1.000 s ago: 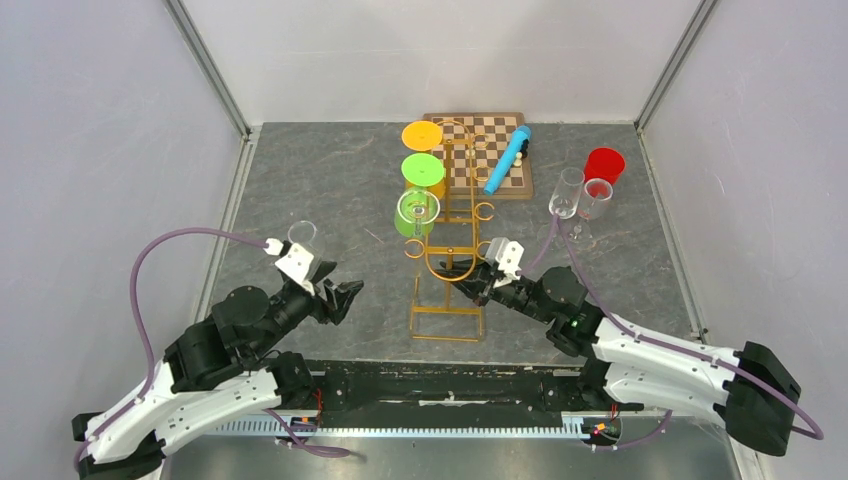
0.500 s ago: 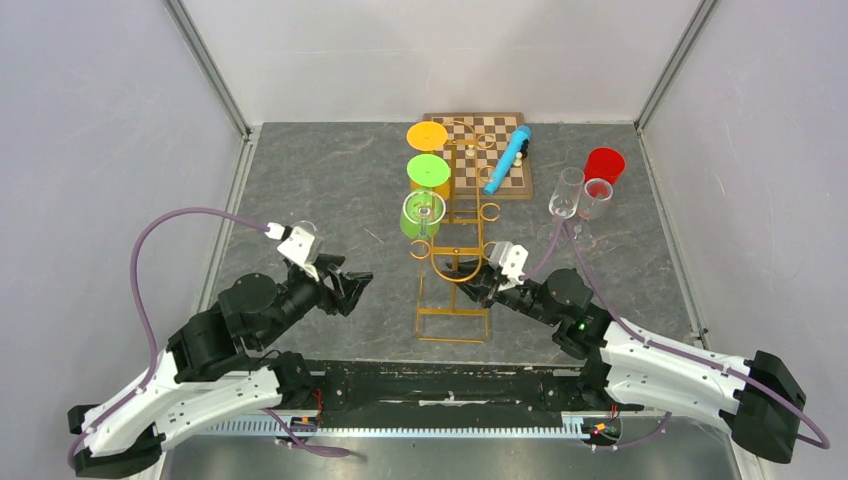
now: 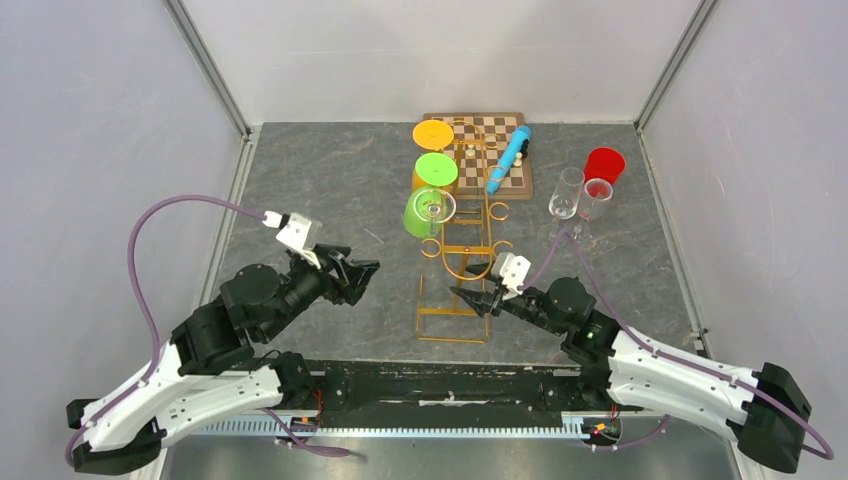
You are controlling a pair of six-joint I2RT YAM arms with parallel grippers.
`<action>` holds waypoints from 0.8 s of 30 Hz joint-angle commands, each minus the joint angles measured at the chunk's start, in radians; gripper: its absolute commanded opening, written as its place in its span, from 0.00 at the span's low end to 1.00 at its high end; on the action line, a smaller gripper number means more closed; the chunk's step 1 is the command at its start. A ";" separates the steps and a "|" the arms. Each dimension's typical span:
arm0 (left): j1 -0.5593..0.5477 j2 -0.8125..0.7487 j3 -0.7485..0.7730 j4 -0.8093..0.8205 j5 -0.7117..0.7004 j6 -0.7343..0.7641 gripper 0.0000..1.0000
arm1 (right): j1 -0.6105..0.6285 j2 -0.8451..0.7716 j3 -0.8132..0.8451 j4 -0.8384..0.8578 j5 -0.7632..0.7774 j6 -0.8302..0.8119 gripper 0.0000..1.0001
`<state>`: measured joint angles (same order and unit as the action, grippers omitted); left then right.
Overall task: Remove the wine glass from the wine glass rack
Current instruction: Move the wine rack to the center of the board, then pick up the wine glass from the wine rack.
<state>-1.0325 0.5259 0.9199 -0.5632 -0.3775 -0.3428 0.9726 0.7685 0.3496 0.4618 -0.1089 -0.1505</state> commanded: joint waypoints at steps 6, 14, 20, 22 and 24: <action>0.006 0.103 0.124 0.105 -0.011 -0.076 0.73 | 0.001 -0.195 -0.014 -0.130 0.153 -0.025 0.65; 0.006 0.230 0.260 0.080 -0.013 -0.134 0.74 | 0.000 -0.316 0.008 -0.262 0.181 0.019 0.83; 0.008 0.304 0.368 0.060 -0.023 -0.189 0.76 | 0.000 -0.355 0.013 -0.354 0.221 0.048 0.88; 0.009 0.330 0.415 0.035 -0.017 -0.211 0.76 | 0.000 -0.369 0.004 -0.375 0.262 0.061 0.90; 0.012 0.363 0.460 0.015 0.001 -0.230 0.76 | 0.001 -0.381 0.005 -0.394 0.304 0.089 0.91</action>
<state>-1.0283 0.8509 1.2781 -0.5381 -0.3832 -0.4862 0.9722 0.4145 0.3382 0.1162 0.1005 -0.1131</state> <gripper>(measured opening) 0.757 0.906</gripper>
